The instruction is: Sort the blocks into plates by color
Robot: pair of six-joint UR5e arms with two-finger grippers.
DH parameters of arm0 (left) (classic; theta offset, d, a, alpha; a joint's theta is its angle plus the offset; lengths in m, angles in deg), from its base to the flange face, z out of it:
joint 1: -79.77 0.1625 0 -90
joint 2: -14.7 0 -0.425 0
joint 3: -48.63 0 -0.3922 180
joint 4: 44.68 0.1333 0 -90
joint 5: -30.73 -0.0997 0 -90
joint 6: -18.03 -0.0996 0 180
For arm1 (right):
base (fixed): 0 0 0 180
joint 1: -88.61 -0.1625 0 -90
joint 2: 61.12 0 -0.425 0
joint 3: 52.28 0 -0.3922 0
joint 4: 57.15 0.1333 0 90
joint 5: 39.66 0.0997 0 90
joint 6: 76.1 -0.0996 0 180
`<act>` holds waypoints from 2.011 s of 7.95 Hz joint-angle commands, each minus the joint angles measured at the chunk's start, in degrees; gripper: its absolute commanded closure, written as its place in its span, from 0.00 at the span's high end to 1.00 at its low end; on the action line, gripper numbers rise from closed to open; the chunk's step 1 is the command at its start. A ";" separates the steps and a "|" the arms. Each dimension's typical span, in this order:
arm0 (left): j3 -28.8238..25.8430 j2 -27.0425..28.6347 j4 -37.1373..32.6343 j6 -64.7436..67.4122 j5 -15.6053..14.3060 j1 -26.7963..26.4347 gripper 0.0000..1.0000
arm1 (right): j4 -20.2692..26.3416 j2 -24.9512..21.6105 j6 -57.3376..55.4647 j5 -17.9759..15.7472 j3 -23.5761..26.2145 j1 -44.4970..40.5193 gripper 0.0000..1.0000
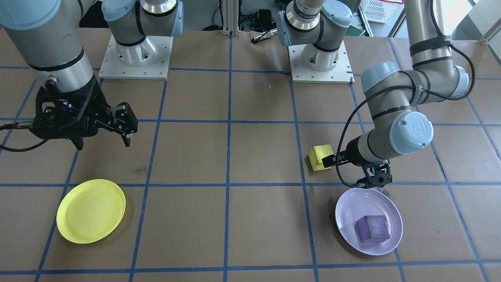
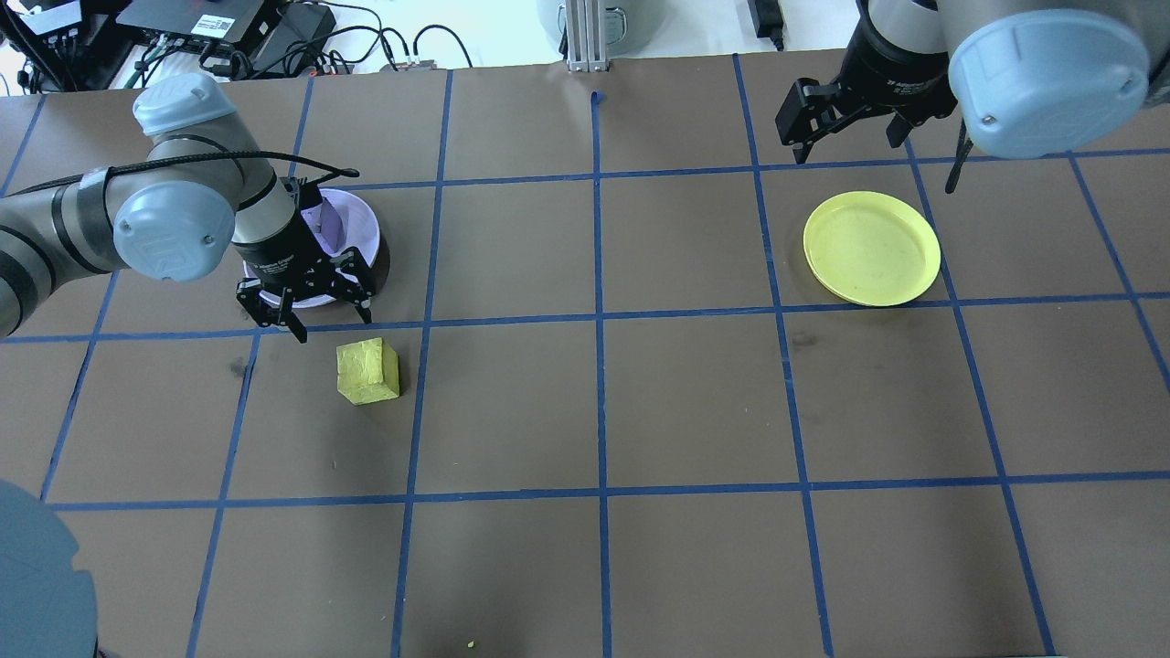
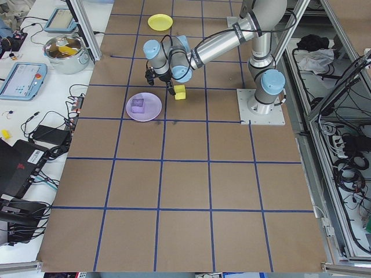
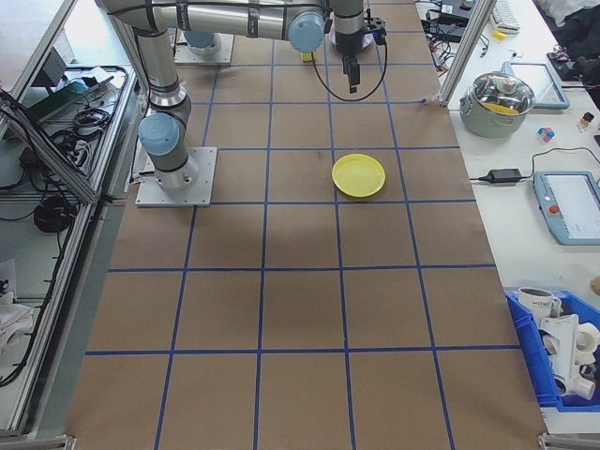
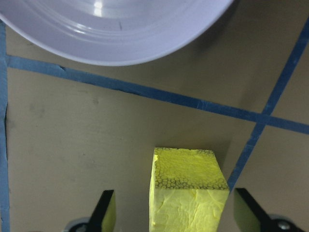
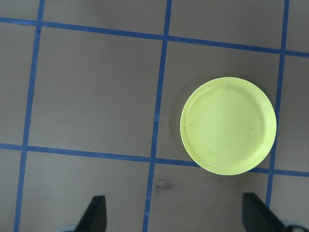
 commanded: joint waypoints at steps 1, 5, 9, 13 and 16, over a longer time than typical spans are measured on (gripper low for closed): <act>0.30 -0.11 -0.46 0.36 0.11 -0.69 0.87 | -0.40 0.07 -0.09 0.17 -0.16 0.00 1.00; 4.08 -0.72 0.16 -0.60 -0.07 -1.13 0.87 | 0.56 -0.01 -0.45 -0.18 0.02 0.00 1.00; 4.00 0.51 0.25 -1.05 1.69 -1.39 0.87 | -0.14 -0.01 -0.27 -0.10 0.19 0.00 1.00; 4.69 0.77 1.65 -4.39 1.25 -1.66 0.86 | 0.56 0.07 -0.01 -0.01 0.28 0.00 1.00; 7.86 0.60 8.16 -3.34 1.51 -1.66 0.72 | 0.65 0.07 0.08 -0.01 0.28 0.00 1.00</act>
